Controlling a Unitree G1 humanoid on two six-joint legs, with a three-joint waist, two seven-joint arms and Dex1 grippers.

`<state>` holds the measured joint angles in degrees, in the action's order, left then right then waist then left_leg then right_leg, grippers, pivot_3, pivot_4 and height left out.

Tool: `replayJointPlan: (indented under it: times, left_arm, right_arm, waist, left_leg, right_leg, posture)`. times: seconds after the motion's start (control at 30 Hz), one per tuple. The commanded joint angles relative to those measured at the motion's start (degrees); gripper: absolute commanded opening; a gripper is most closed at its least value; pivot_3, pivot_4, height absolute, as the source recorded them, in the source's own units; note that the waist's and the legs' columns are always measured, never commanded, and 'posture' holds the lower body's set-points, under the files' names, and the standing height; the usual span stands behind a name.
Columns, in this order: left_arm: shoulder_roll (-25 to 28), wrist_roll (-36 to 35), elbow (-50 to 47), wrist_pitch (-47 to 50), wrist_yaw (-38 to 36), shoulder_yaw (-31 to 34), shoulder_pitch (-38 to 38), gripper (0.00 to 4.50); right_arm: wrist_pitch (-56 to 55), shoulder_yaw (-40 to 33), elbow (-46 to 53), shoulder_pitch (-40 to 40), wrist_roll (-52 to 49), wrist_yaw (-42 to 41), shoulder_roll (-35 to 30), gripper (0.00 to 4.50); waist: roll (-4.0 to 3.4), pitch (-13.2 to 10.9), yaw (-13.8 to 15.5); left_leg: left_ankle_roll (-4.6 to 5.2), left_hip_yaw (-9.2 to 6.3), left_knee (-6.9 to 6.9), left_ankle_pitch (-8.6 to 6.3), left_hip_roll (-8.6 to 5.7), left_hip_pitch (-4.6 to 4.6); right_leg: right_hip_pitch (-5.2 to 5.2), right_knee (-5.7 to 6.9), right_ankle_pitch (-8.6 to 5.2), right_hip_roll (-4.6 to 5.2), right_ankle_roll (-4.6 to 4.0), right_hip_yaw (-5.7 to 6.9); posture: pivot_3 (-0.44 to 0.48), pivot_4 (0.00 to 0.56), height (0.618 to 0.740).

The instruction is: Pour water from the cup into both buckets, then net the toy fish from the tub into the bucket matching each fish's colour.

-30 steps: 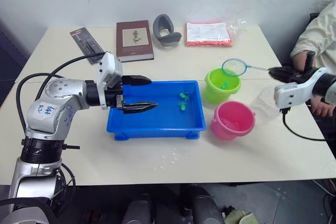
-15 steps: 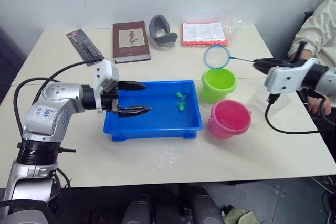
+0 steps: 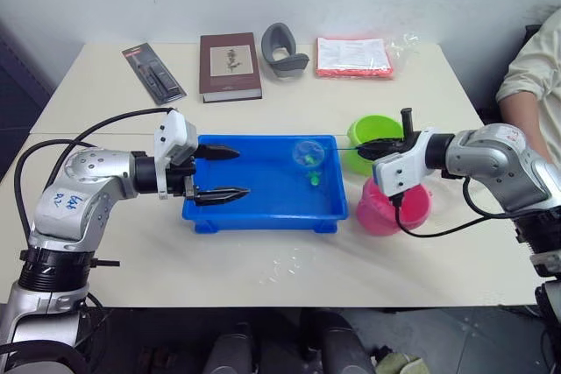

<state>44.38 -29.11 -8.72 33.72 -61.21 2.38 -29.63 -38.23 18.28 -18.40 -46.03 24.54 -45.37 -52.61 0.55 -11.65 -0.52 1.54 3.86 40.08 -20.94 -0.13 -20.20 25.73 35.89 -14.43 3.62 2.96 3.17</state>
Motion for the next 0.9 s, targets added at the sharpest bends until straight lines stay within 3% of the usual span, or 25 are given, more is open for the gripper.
replayJointPlan:
  times: [0.03,0.23,0.5,0.9]
  left_arm:
    - [1.24,-1.17,-2.32,0.42,0.31,2.25,0.41,4.47]
    - [1.48,-1.42,-2.22,1.08,0.42,2.23,-0.4,4.47]
    - [1.31,-1.48,-1.16,1.44,-0.62,1.69,-1.69,4.47]
    - [2.97,0.52,-3.26,0.61,-5.66,-2.97,-0.37,4.47]
  right_arm:
    - [-4.74,0.47,-2.07,-2.63,3.3,2.51,0.26,0.0]
    - [-10.12,2.06,-3.22,-3.44,6.09,2.26,-0.96,0.0]
    - [-5.31,-0.22,6.28,0.1,-3.65,-4.41,-1.55,0.0]
    - [-9.46,2.39,3.0,-2.57,-6.12,-14.2,-6.9,0.0]
  waist:
    - [0.0,0.0,-0.1]
    - [0.0,0.0,-0.44]
    - [0.0,0.0,-0.77]
    - [0.0,0.0,-0.89]
  left_leg:
    - [0.0,0.01,0.0,0.0,0.0,0.0]
    - [-0.02,0.01,0.01,0.01,0.0,0.01]
    - [-0.02,-0.01,0.05,0.01,0.01,0.01]
    - [-0.04,0.0,0.03,0.02,0.01,0.03]
  right_leg:
    - [0.0,0.0,0.0,-0.01,0.0,0.0]
    - [-0.01,0.03,0.0,-0.01,0.0,0.0]
    - [-0.03,0.06,0.01,-0.01,0.01,0.01]
    - [-0.03,0.03,0.0,-0.01,0.0,0.0]
  posture:
    - [0.0,0.15,0.74]
    - [0.0,0.15,0.74]
    - [0.0,0.15,0.74]
    - [0.0,0.15,0.74]
